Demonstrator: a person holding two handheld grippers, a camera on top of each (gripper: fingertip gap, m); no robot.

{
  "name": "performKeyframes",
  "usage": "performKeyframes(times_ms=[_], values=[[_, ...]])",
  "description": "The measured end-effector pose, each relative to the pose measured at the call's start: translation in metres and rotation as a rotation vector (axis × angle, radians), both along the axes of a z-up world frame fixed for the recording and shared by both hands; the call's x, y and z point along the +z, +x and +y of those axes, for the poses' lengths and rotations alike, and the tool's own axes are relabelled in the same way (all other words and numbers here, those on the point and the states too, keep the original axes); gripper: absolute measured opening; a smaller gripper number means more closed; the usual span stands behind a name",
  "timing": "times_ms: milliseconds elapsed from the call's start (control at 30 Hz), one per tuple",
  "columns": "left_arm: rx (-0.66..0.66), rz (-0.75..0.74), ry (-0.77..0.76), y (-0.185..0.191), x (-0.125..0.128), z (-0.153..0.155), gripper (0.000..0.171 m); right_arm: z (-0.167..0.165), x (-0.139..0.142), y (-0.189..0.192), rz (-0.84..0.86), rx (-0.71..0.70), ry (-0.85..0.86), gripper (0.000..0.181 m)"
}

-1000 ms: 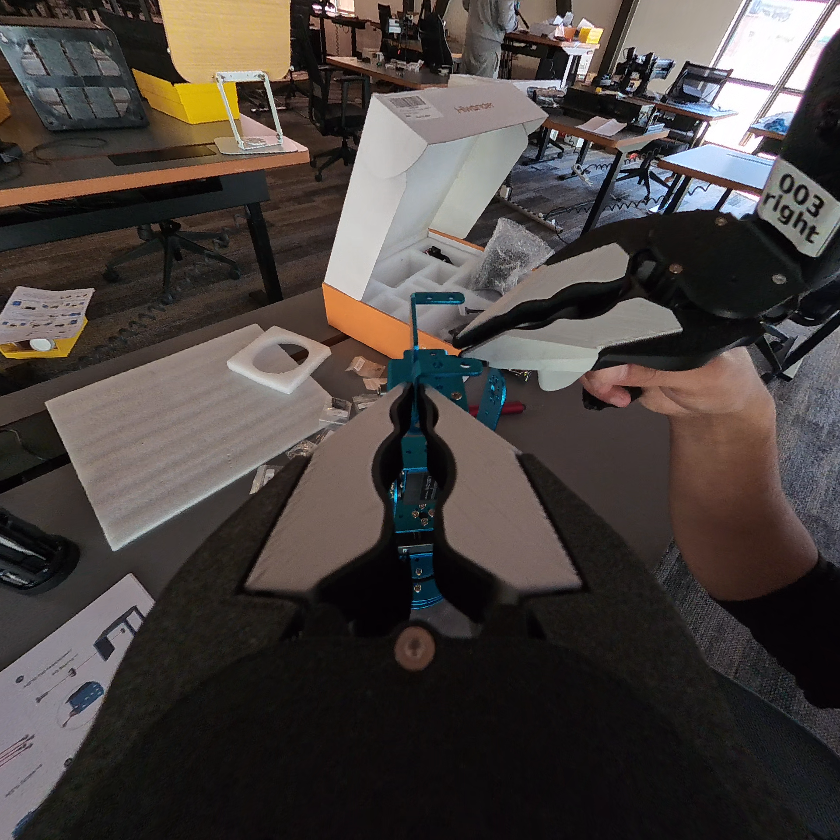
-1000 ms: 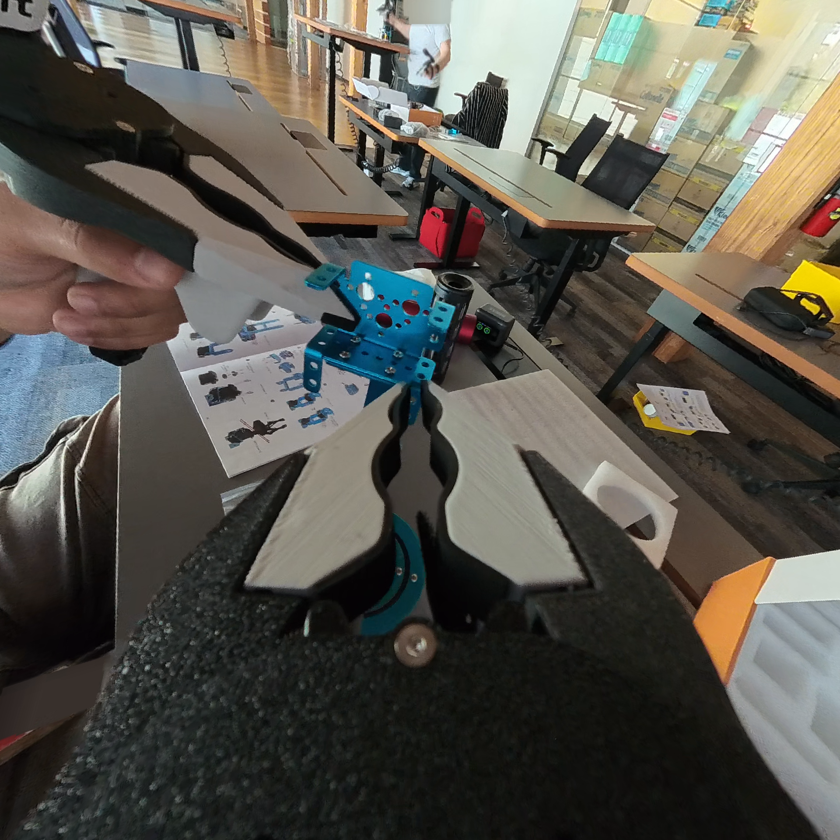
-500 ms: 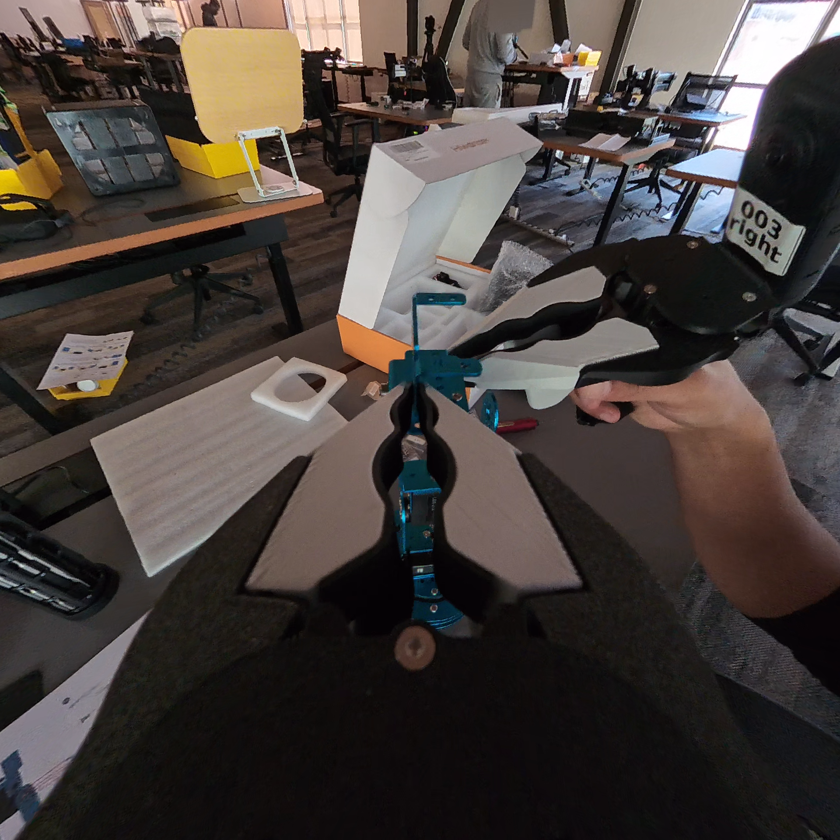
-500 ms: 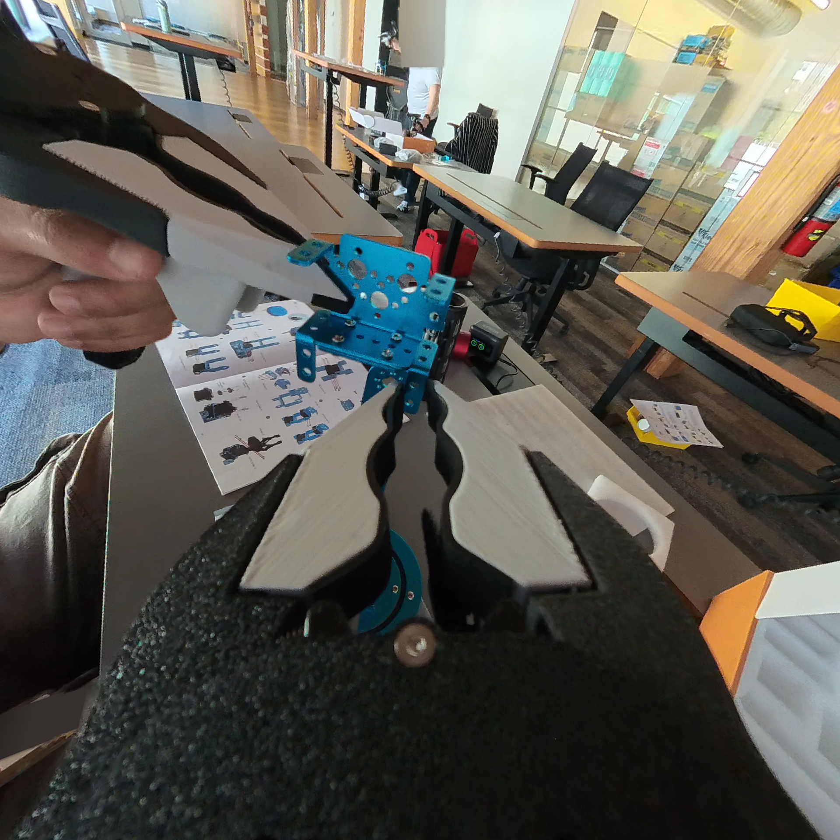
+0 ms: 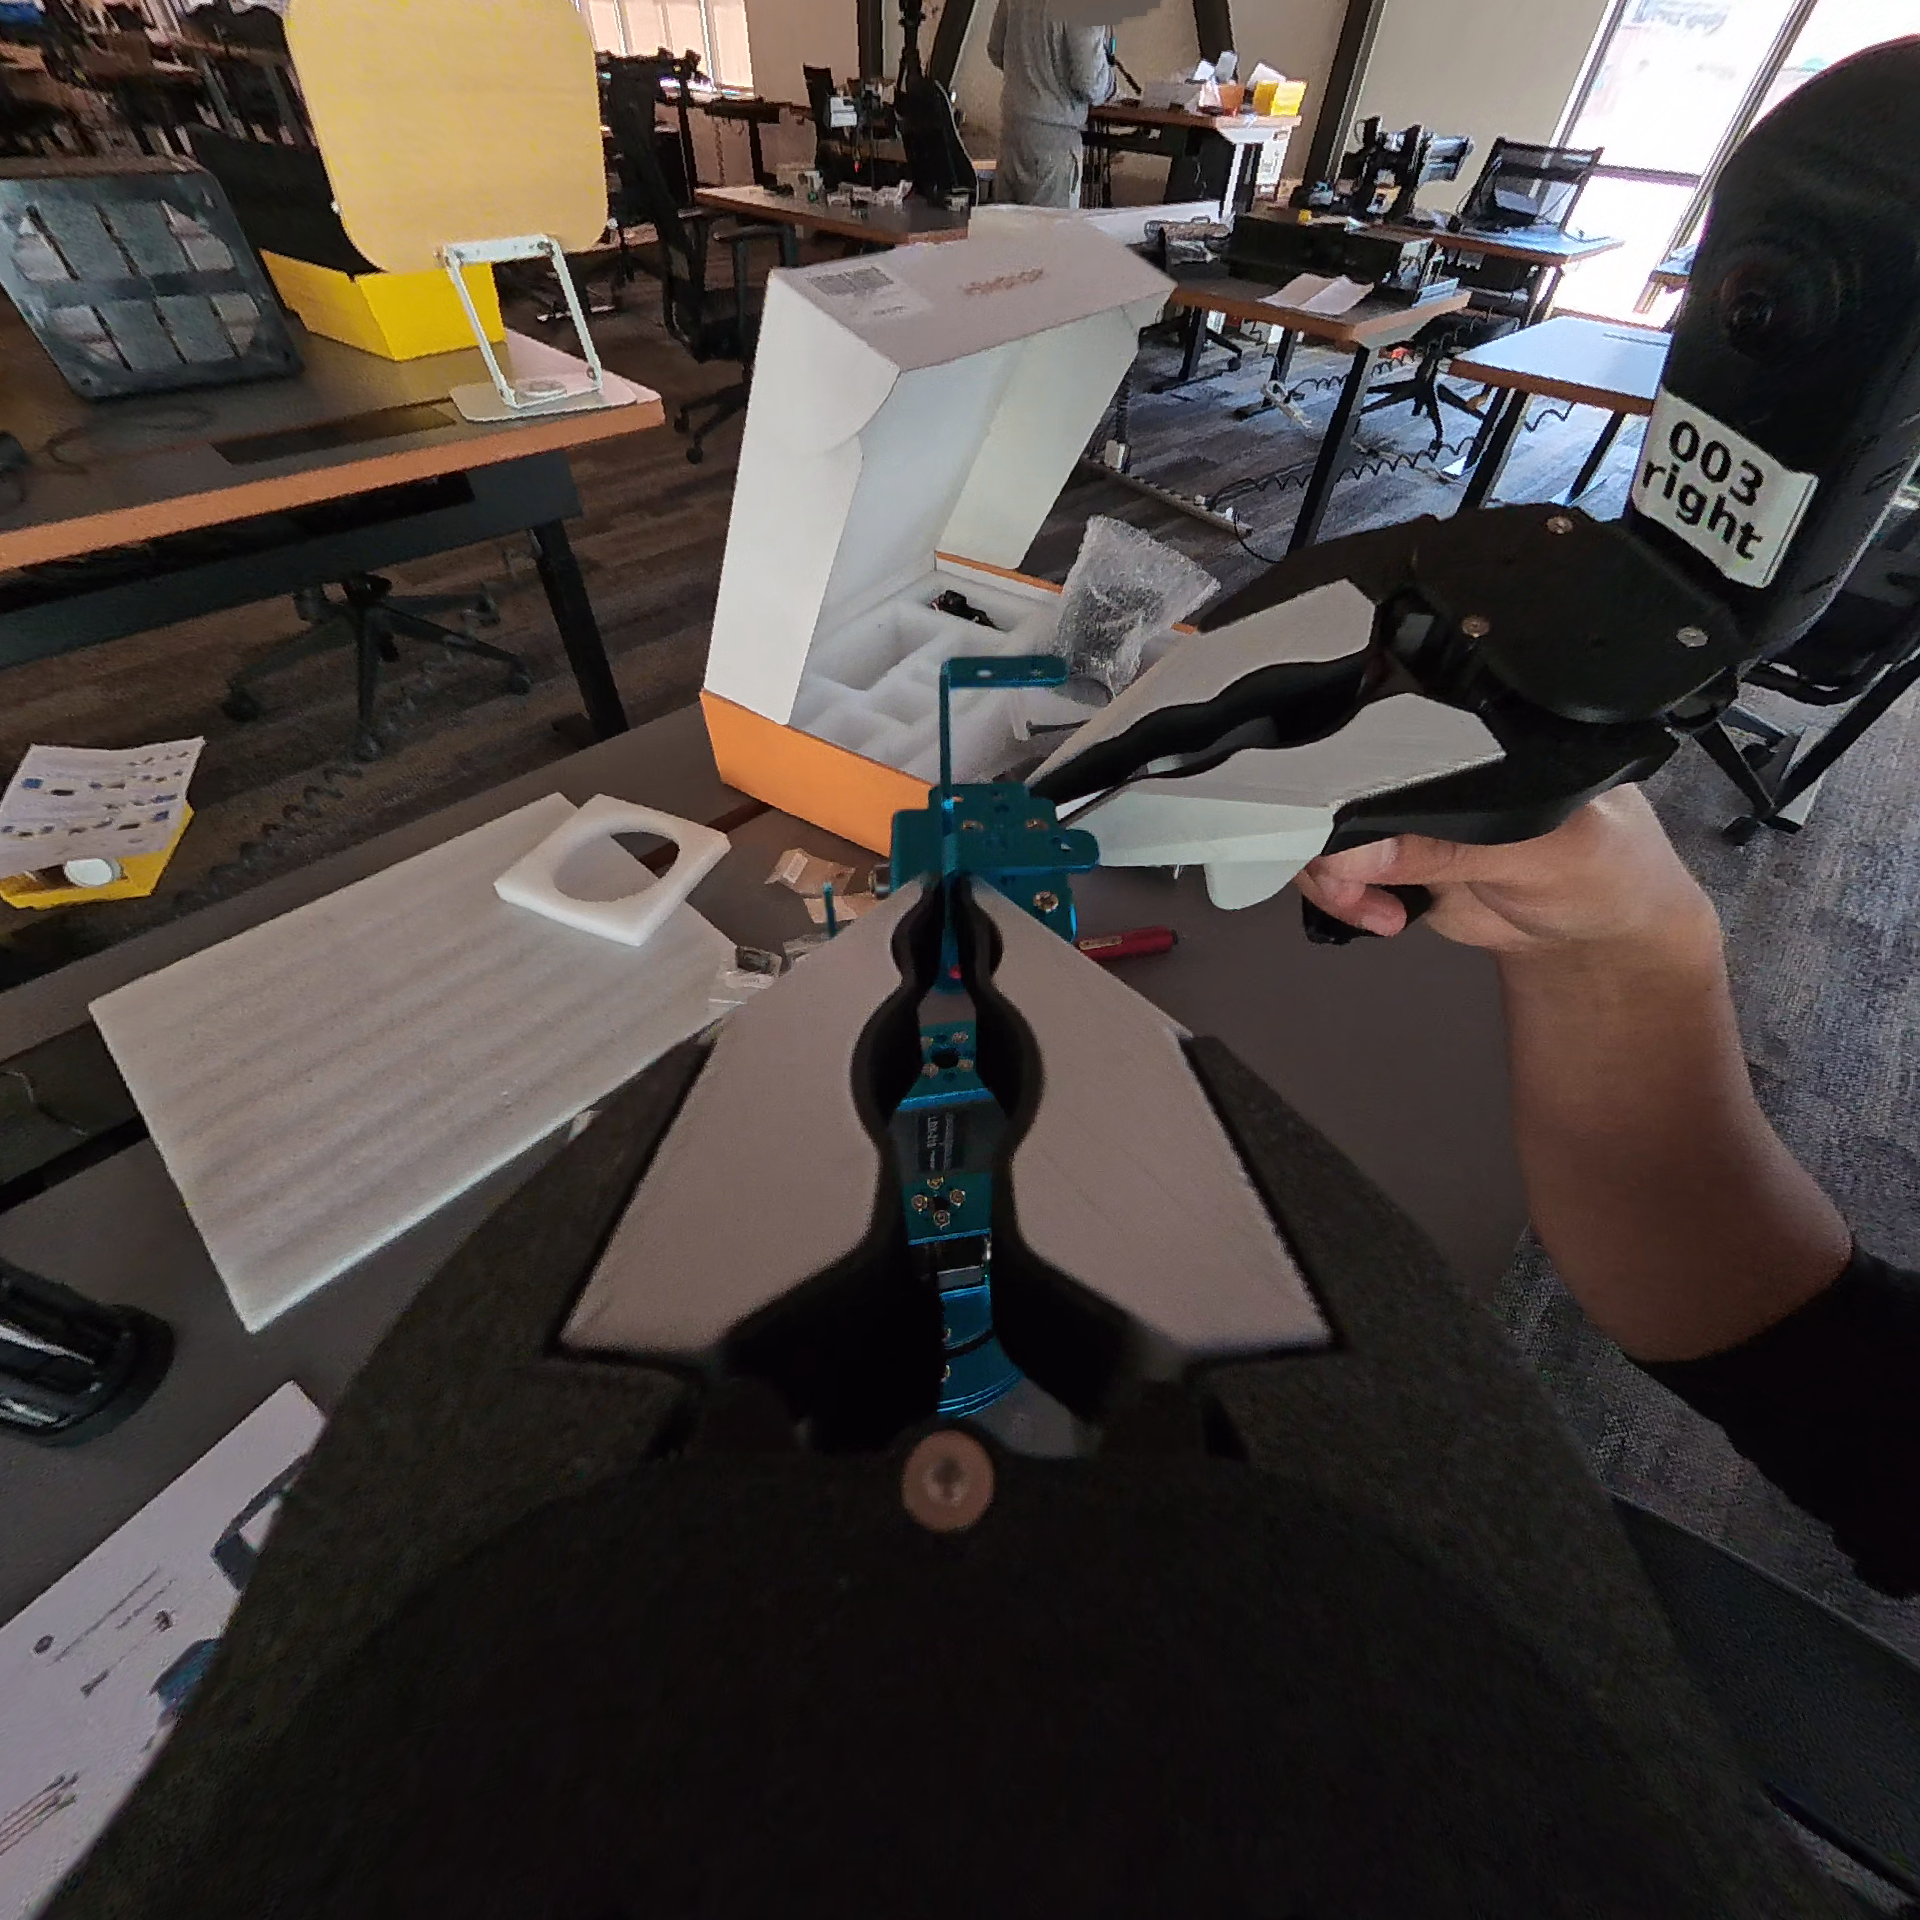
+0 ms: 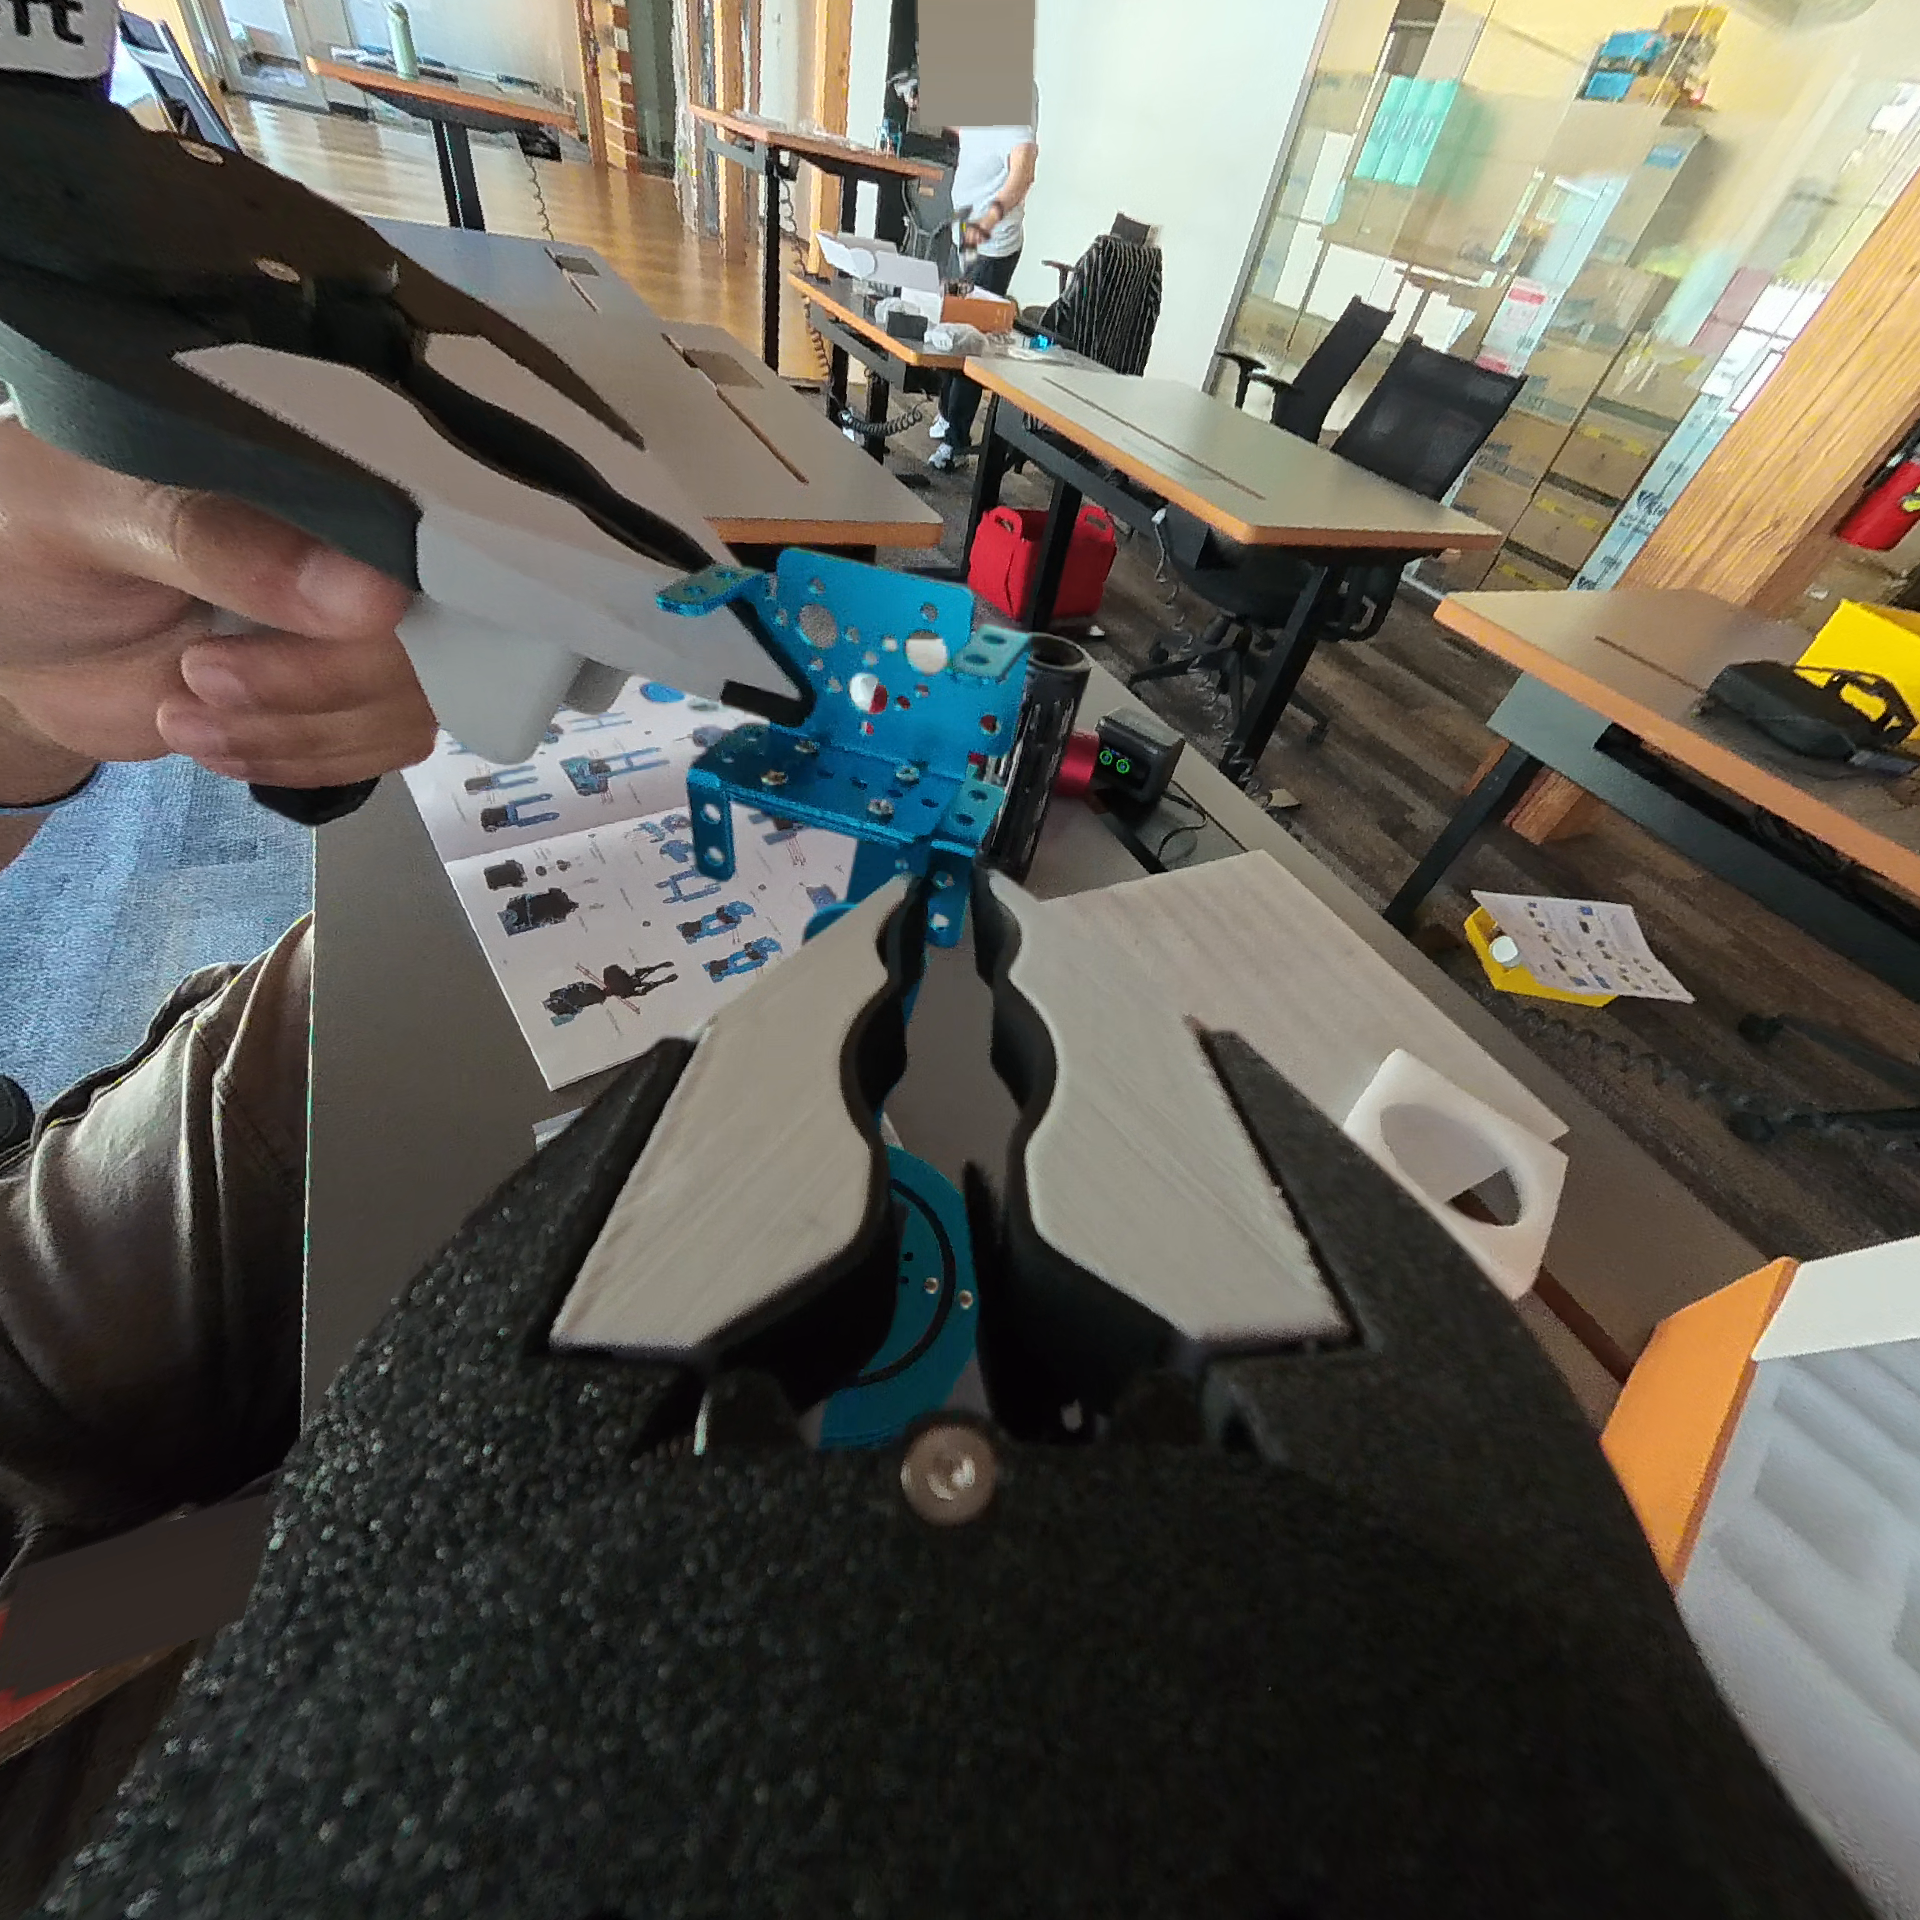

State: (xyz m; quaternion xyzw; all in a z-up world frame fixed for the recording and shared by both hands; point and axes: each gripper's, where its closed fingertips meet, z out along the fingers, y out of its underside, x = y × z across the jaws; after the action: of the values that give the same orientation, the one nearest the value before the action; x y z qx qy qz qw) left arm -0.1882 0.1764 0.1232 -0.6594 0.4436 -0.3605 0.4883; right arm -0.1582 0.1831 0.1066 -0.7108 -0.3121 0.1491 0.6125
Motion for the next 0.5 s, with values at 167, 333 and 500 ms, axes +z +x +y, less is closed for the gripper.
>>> performKeyframes(times_ms=[167, 333, 500], values=[[0.015, 0.015, 0.013, 0.001, -0.003, 0.002, 0.000, -0.002, 0.002, 0.004, 0.039, 0.005, 0.023, 0.001], [0.003, 0.003, 0.029, 0.003, 0.005, -0.003, 0.001, -0.012, 0.011, 0.002, 0.093, 0.057, 0.045, 0.000], [0.013, 0.001, 0.078, 0.001, 0.010, -0.005, 0.000, -0.015, 0.013, 0.002, 0.103, 0.057, 0.054, 0.003]])
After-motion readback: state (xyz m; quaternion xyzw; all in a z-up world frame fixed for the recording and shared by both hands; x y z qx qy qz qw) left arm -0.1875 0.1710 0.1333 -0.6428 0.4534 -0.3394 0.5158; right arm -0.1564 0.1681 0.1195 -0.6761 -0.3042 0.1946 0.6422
